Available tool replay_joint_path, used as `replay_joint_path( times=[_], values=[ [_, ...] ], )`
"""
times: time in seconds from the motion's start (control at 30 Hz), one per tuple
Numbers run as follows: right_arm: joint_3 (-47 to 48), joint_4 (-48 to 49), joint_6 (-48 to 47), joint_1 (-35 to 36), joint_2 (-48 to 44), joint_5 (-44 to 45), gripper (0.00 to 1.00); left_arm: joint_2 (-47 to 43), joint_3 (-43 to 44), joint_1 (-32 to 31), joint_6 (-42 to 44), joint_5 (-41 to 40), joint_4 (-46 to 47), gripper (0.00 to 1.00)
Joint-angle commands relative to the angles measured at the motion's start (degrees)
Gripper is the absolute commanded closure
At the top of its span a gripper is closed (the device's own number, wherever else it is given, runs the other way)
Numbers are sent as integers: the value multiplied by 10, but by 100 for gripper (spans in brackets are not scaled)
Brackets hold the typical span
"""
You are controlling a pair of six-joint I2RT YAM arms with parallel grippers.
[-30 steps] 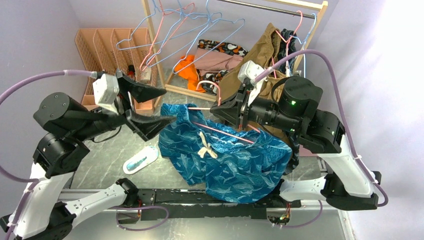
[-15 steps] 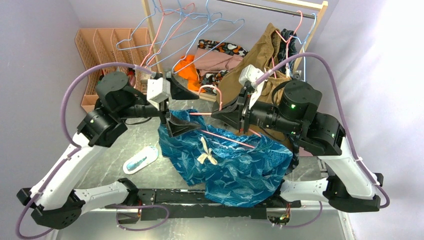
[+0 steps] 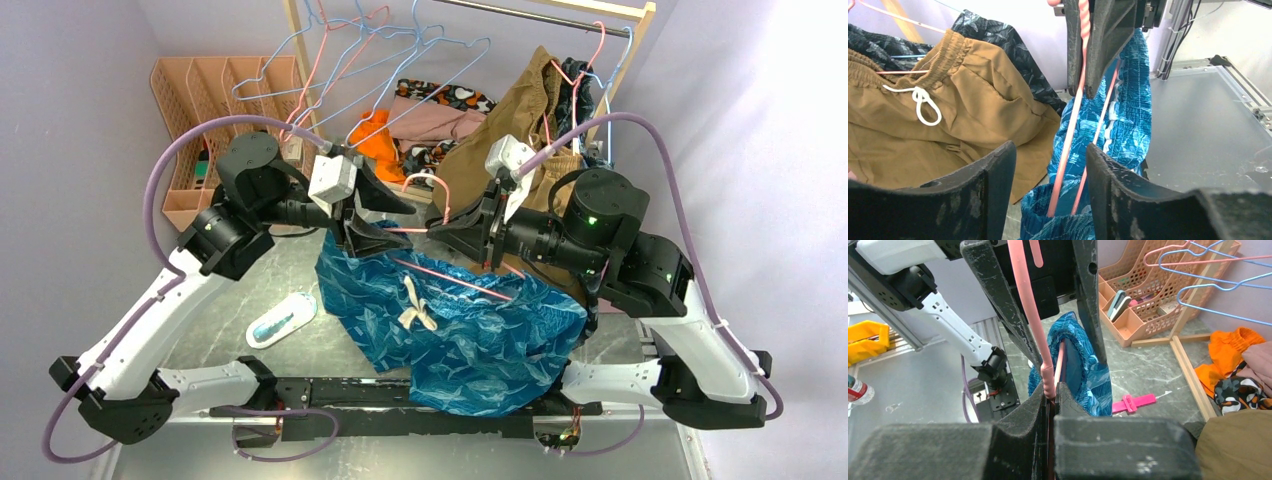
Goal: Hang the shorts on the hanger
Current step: Place the hanger at the clothesline.
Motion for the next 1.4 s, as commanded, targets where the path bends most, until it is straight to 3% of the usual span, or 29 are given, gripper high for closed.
replay_joint_path(
  times=[0.0,0.13,0.3,0.6,0.7,0.8,0.93,1.2,1.37],
  values=[
    [3,36,5,0,-3,6,100,6,19,-2,14,39,19,45],
    [0,42,5,1,0,3,100,12,22,-5,25,22,4,48],
    [-7,48,7,1,3,3,100,12,18,-7,27,4,7,61],
    [11,21,10,1,21,-10,100,0,1,-7,29,-24,28,93],
    [27,3,11,0,29,-29,99,-7,-8,-9,31,-26,38,93],
    [48,-20,17,1,36,-49,75,-15,-19,-7,32,-20,48,93],
    [72,-61,22,1,37,-55,63,-23,-30,-8,28,2,59,93],
    [84,-97,43,1,24,-72,64,-35,-55,-7,22,24,82,93],
    [83,-98,49,0,22,-89,71,-36,-64,-8,13,36,99,93]
  ],
)
